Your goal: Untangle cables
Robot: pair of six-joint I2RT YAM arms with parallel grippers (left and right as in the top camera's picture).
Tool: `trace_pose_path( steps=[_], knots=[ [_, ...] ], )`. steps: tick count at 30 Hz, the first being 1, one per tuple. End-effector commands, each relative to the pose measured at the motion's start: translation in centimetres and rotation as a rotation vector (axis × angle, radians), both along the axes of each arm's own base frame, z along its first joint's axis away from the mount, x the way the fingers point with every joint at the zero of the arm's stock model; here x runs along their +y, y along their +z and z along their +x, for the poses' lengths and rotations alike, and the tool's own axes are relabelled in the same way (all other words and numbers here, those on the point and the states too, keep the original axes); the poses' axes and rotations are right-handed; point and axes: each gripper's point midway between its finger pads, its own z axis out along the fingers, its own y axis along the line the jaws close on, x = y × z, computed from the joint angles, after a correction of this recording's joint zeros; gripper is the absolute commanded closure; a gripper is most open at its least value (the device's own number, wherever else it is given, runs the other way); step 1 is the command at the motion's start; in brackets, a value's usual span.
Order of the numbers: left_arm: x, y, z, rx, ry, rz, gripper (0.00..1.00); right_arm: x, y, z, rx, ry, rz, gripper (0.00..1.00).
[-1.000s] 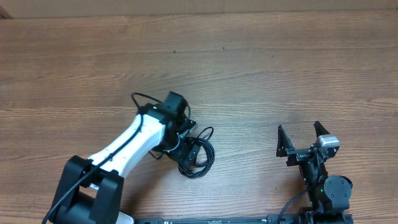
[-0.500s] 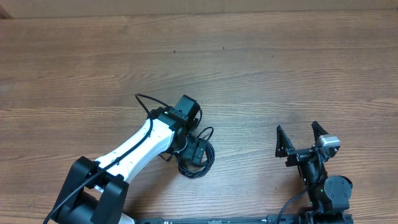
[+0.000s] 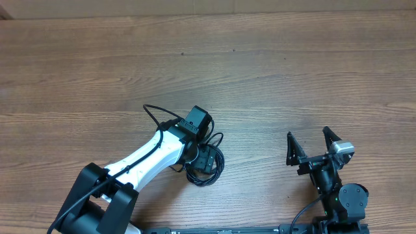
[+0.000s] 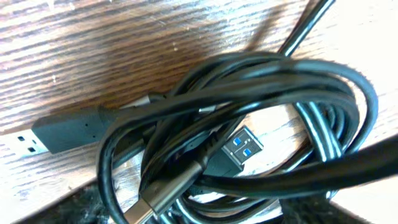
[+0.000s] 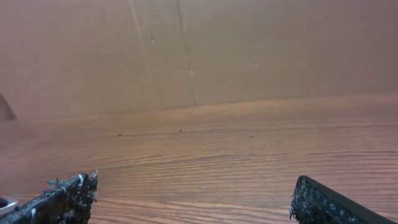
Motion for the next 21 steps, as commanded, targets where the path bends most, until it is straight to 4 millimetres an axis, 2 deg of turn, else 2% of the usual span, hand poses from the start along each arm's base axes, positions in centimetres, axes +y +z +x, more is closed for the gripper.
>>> trace_pose_path(
  steps=[1,7,8,10,16,21],
  knots=[
    [-0.4,0.2,0.3,-0.026,0.003,-0.010,0.42,0.8,0.1,-0.2,-0.013,0.043,0.007,0.00],
    [-0.5,0.1,0.5,-0.031,0.002,-0.013,0.67,1.3,0.1,-0.3,-0.014,0.074,0.007,0.00],
    [-0.5,0.1,0.6,-0.035,0.003,-0.016,0.76,1.4,0.0,-0.4,-0.011,0.085,0.007,0.00],
    [-0.6,0.2,0.8,-0.042,0.003,-0.021,0.86,1.4,0.0,-0.4,-0.011,0.085,0.007,0.00],
    [-1.0,0.2,1.2,-0.062,0.002,-0.035,0.94,1.5,0.0,-0.4,-0.010,0.089,0.007,0.00],
    [-1.3,0.3,1.4,-0.069,-0.013,-0.050,0.96,3.0,0.0,-0.9,-0.011,0.182,0.008,0.00]
  ],
)
